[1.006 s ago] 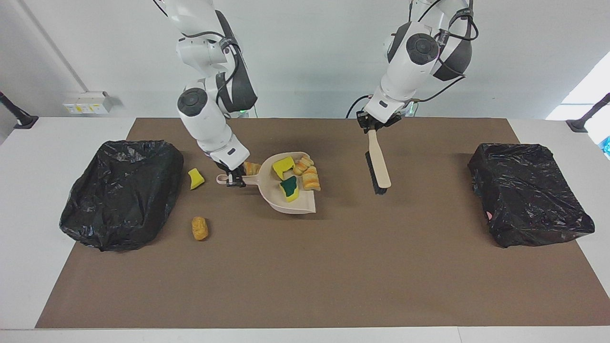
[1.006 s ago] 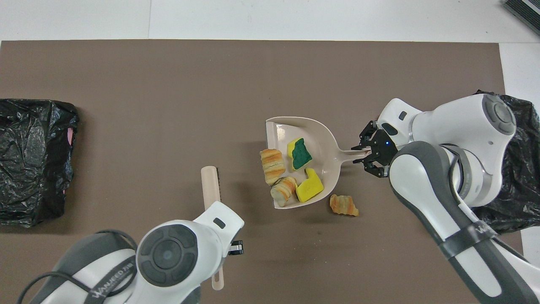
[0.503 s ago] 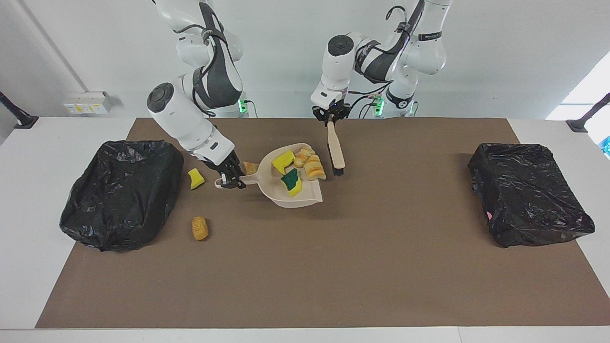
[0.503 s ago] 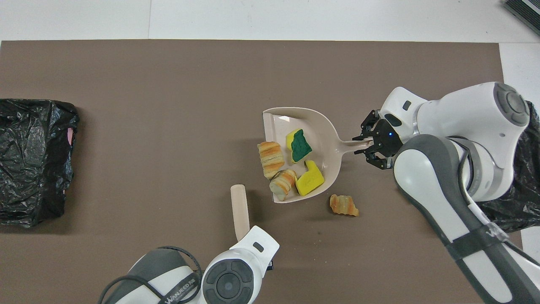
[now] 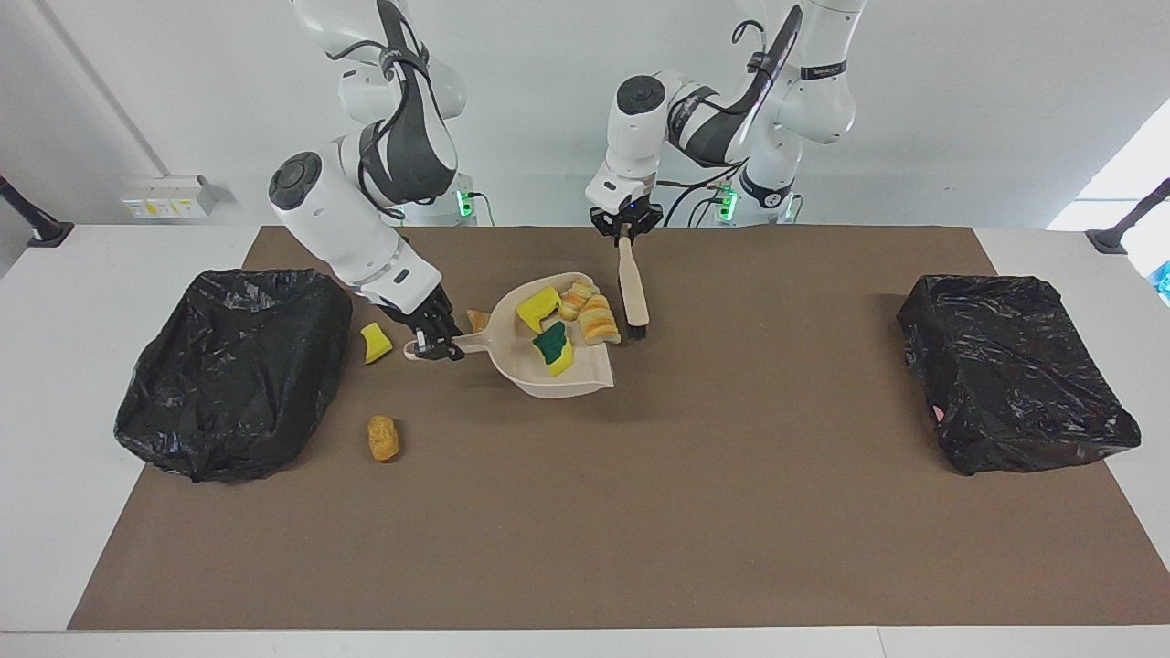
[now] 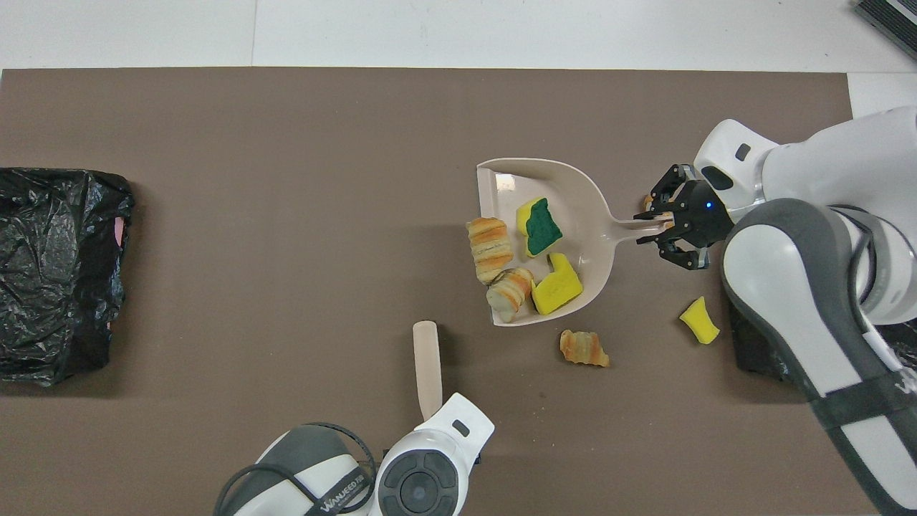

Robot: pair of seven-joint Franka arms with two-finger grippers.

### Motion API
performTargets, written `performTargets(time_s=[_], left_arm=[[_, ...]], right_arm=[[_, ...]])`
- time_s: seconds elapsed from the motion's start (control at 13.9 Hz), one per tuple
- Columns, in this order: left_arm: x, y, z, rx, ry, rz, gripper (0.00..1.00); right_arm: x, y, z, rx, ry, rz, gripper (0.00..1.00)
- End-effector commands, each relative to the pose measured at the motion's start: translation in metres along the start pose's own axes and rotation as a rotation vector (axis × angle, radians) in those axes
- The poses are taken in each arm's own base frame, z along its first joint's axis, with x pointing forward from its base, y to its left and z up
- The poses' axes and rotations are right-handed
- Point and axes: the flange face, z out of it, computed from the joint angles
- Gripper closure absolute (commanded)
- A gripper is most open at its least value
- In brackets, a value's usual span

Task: Sweep and dump trash in bin
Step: 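Carry the dustpan with the right gripper toward the black bag nearby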

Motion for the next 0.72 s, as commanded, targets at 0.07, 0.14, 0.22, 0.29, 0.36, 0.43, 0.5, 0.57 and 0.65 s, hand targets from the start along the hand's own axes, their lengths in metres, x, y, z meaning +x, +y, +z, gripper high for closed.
performTargets(time_s=[0.07,0.14,0.22,0.29,0.36,0.43,0.5,0.57,0.65], left_arm=[[-0.003,-0.001,0.009,-0.019,0.006,0.002,1.00],[-0.004,0.001,0.009,-0.024,0.011,0.007,1.00],[-0.006,0.001,0.013,-0.026,0.014,0.011,1.00],[-0.006,0.001,0.014,-0.033,0.021,0.012,0.96],[-0.006,0.000,0.015,-0.035,0.023,0.011,0.91],[-0.006,0.000,0.015,-0.035,0.023,0.011,0.84],[-0.006,0.000,0.015,-0.038,0.025,0.011,0.66],[-0.006,0.000,0.015,-0.038,0.025,0.017,0.51],[-0.005,0.000,0.015,-0.036,0.023,0.019,0.39]], right_arm=[[-0.024,0.006,-0.022,0.016,-0.035,0.007,1.00],[-0.031,0.007,-0.028,0.015,-0.059,0.006,1.00],[-0.041,0.006,-0.040,0.019,-0.082,0.009,1.00],[-0.047,0.005,-0.052,0.033,-0.103,0.010,1.00],[-0.056,0.004,-0.064,0.038,-0.120,0.019,1.00],[-0.070,0.001,-0.075,0.042,-0.134,0.037,1.00],[-0.086,-0.002,-0.084,0.043,-0.137,0.060,1.00],[-0.101,-0.007,-0.089,0.050,-0.135,0.086,1.00],[-0.116,-0.011,-0.095,0.048,-0.135,0.115,1.00]])
